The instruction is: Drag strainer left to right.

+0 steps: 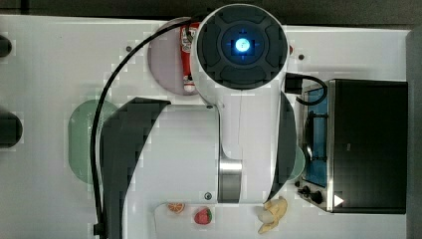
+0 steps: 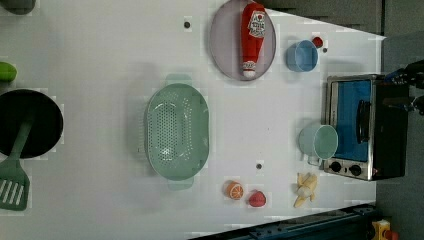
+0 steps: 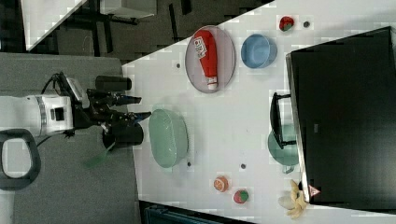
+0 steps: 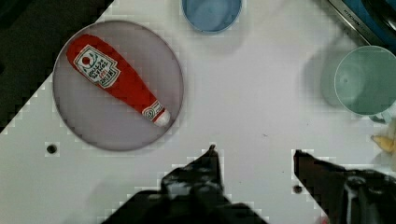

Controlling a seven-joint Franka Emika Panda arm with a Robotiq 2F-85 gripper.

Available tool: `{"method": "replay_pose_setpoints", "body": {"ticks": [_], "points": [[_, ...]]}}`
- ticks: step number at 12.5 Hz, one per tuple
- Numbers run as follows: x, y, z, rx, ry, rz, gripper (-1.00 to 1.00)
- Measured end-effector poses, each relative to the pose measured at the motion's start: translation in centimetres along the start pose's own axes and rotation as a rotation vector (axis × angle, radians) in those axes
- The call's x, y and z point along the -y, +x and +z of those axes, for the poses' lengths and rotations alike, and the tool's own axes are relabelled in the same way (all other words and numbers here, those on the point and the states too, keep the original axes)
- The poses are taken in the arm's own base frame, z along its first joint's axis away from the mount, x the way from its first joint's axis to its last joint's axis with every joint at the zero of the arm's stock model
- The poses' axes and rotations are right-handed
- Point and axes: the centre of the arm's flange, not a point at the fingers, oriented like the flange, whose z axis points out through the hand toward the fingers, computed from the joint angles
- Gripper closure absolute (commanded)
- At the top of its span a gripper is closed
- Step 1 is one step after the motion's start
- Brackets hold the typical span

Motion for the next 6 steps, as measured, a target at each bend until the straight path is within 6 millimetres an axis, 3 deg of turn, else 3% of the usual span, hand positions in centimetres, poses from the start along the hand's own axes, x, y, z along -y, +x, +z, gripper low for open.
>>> {"method": "replay_pose_setpoints", "body": {"ticks": [1,3,4,6], "points": [[-3.4,-2.1,0.6,0.056,-0.064,0.009,-0.60],[-10.4,-6.0,-0.8,0.131,-0.116,0.042,-0.99],[-12.3,-6.8,-2.9,0.103,-0.077,0.057,-1.00],[-13.7,-7.2,-7.9,0.017,0.023,0.068,-1.00]]}}
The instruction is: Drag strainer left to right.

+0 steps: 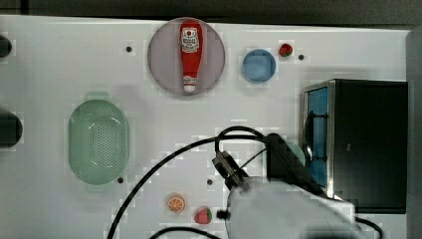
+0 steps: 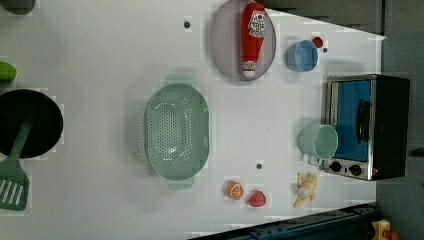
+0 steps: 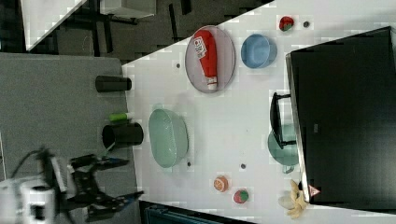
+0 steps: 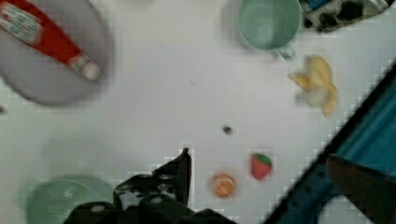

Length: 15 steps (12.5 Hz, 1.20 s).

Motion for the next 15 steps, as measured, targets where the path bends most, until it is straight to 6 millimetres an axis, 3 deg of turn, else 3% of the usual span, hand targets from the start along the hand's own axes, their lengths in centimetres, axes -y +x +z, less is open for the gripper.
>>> {"method": "replay_pose_setpoints", "body": {"ticks": [2,3,5,8,10,13,15], "points": [[0.7,-1.1,-2.9,-0.048,0.072,-0.018,-1.00],[2.0,-2.3,-2.8,-0.052,0.078,-0.047,-1.00],[7.0,-5.5,-0.8,-0.054,0.060,-0.126,-1.00],[17.2,-12.7,7.9,-0.070,-0.017,-0.219,-1.00],[22.0,-18.8,14.7,-0.001,-0.061,-0.230,-1.00],[24.5,-25.8,24.2,0.084,-0.131,-0.127,-1.00],[26.1,-28.4,28.1,0.100,-0.109,-0.012,-1.00]]}}
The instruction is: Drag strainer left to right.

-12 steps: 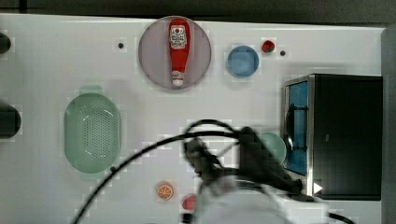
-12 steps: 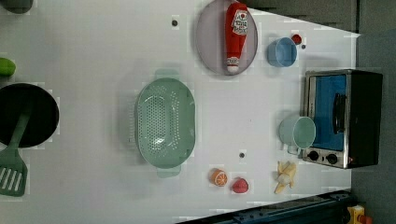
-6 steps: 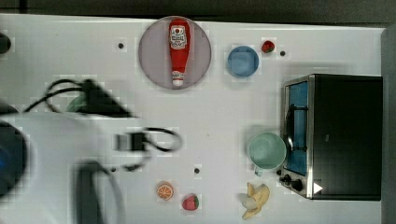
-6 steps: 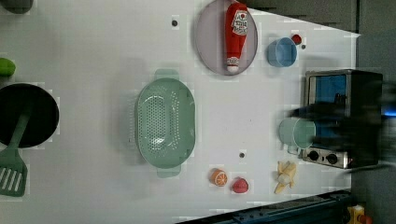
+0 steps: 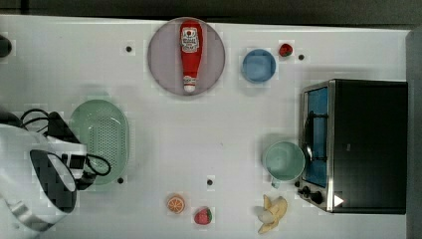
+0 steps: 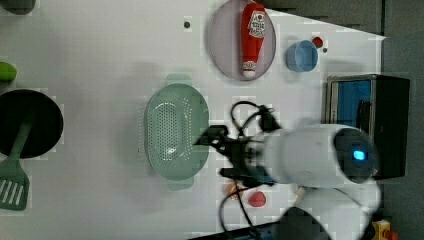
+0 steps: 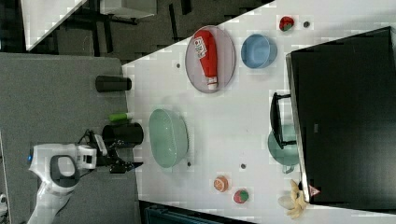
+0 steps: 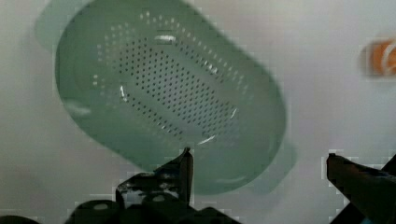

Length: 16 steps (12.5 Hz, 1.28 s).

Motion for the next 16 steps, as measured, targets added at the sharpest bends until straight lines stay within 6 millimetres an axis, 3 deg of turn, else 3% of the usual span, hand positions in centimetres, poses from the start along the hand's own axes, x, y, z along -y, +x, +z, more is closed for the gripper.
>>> {"method": "replay_pose_setpoints", "body": {"ticks": [4,7,11,14,16], "points": [[2.1,0.3,5.7,0.016,0.003,0.327,-1.00],[3.7,1.8,9.1,-0.023,0.051,0.408,-1.00],[3.6,3.1,14.9,0.016,0.045,0.473,-1.00],[1.7,5.6,19.8,-0.007,-0.039,0.507,-1.00],[1.6,7.5,21.0,-0.009,-0.060,0.550,-1.00]]}}
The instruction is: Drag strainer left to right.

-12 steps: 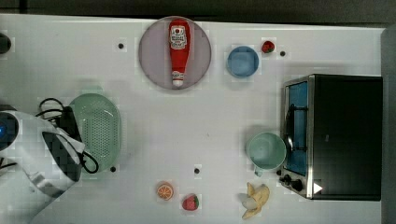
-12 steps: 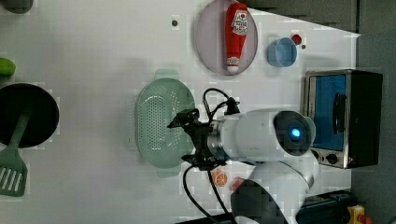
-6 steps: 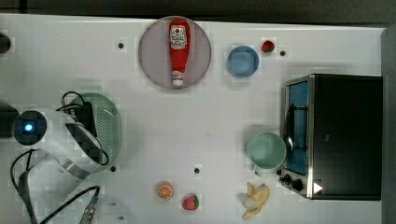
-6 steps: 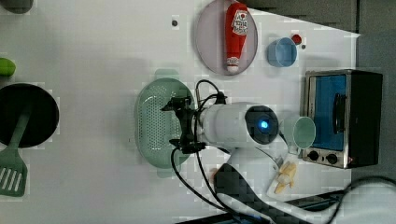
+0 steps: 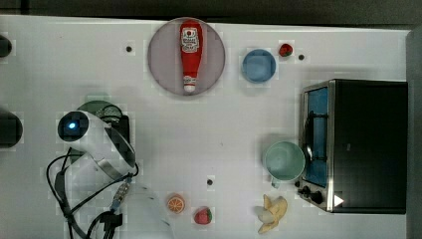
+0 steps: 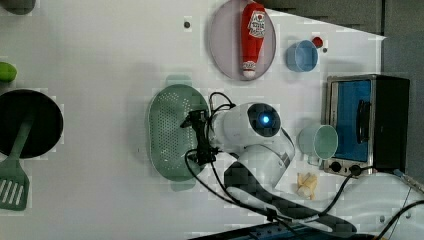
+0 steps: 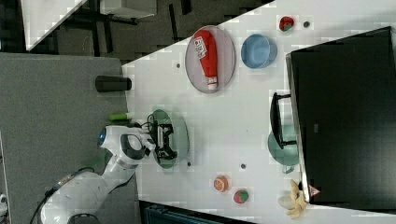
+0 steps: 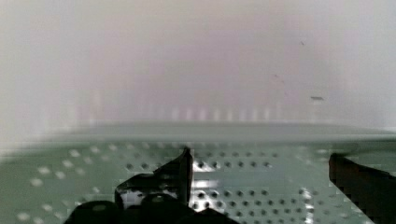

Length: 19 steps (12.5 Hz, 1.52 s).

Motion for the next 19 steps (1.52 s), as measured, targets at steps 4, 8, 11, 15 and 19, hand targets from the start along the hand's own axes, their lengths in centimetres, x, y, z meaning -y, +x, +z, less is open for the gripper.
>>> {"method": "replay_pose_setpoints", "body": {"ticks": [4,8,11,15,19], "points": [[1.3,3.2,-1.6,-0.025,0.056,0.056,-1.00],[1.7,4.3,-2.0,-0.015,0.085,0.068,-1.00],[1.4,5.8,-1.7,-0.023,0.063,0.103,-1.00],[0.4,8.1,-2.3,-0.037,0.076,0.117,-1.00],[-0.4,10.7,-1.9,-0.049,0.058,0.137,-1.00]]}}
